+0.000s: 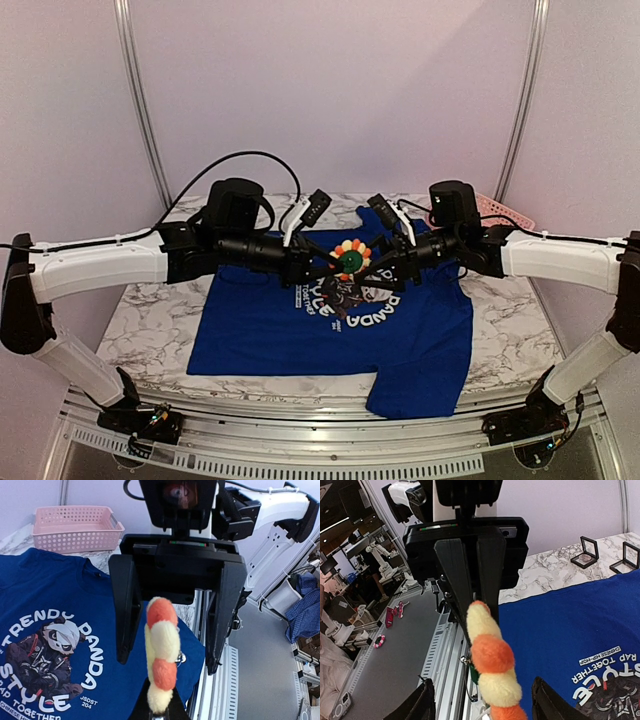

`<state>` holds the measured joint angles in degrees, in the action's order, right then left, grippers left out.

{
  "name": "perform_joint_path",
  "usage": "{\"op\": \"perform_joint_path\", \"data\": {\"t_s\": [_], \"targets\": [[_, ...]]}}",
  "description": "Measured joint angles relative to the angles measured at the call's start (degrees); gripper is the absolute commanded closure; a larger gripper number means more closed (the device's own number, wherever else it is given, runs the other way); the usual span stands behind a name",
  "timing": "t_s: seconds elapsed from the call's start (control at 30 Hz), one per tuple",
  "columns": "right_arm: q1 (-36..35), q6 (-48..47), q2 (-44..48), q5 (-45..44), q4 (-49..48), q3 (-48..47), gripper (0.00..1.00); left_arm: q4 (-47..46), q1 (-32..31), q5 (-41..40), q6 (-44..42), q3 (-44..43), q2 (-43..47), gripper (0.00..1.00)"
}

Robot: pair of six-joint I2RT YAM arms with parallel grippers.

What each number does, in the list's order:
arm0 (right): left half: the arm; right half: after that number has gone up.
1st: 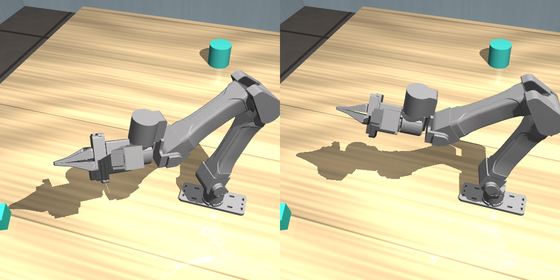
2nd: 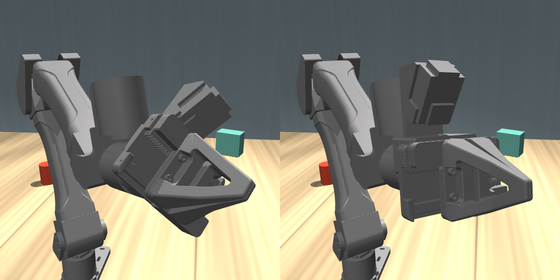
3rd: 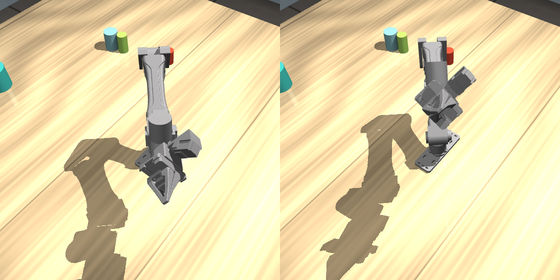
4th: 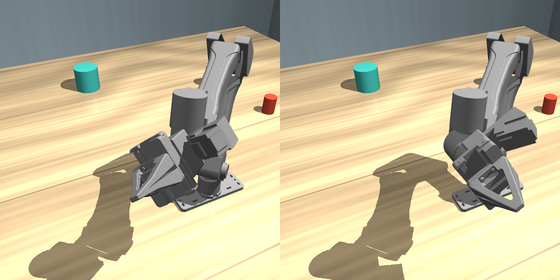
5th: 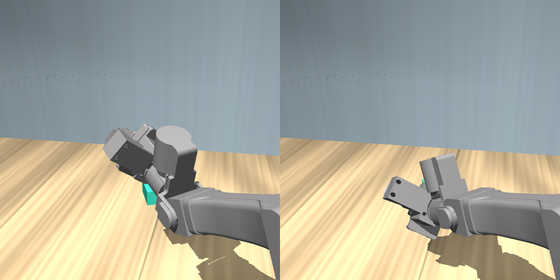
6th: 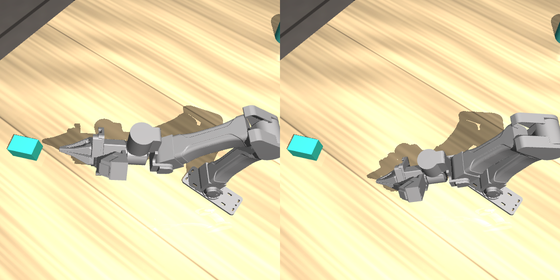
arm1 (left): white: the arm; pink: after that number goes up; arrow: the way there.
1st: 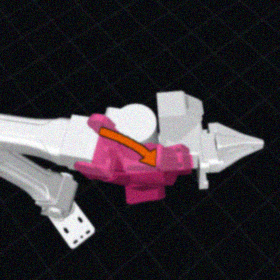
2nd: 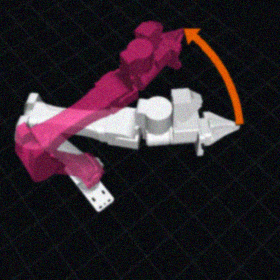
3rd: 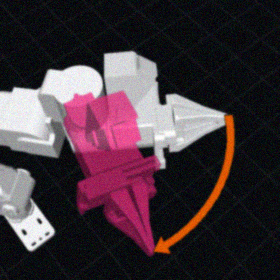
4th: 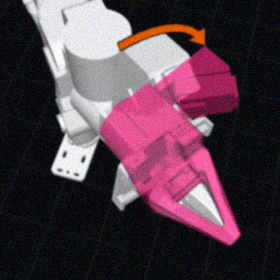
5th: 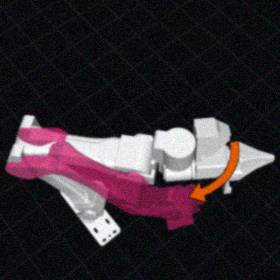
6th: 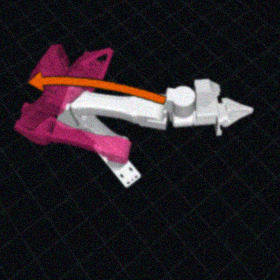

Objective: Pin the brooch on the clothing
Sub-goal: Pass from the left arm to the right

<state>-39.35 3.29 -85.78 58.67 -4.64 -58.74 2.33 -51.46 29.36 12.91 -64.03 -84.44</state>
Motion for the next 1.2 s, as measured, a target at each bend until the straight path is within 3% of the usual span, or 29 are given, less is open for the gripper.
{"op": "perform_joint_path", "data": {"t_s": [0.3, 0.53, 1.2], "targets": [[0.0, 4.57, -0.09, 0.61, -8.59, 3.43, 0.62, -3.06, 0.17, 1.31, 0.68, 0.13, -0.55, 1.0], [0.0, 5.95, -0.09, 0.74, -10.6, 3.63, 0.62, -3.23, 0.17, 1.75, 0.61, 0.13, -0.55, 1.0], [0.37, 8.09, -0.11, 0.37, -10.34, 2.82, 0.8, -3.04, 0.13, 1.92, -4.15, 0.11, -0.55, 1.0]]}}
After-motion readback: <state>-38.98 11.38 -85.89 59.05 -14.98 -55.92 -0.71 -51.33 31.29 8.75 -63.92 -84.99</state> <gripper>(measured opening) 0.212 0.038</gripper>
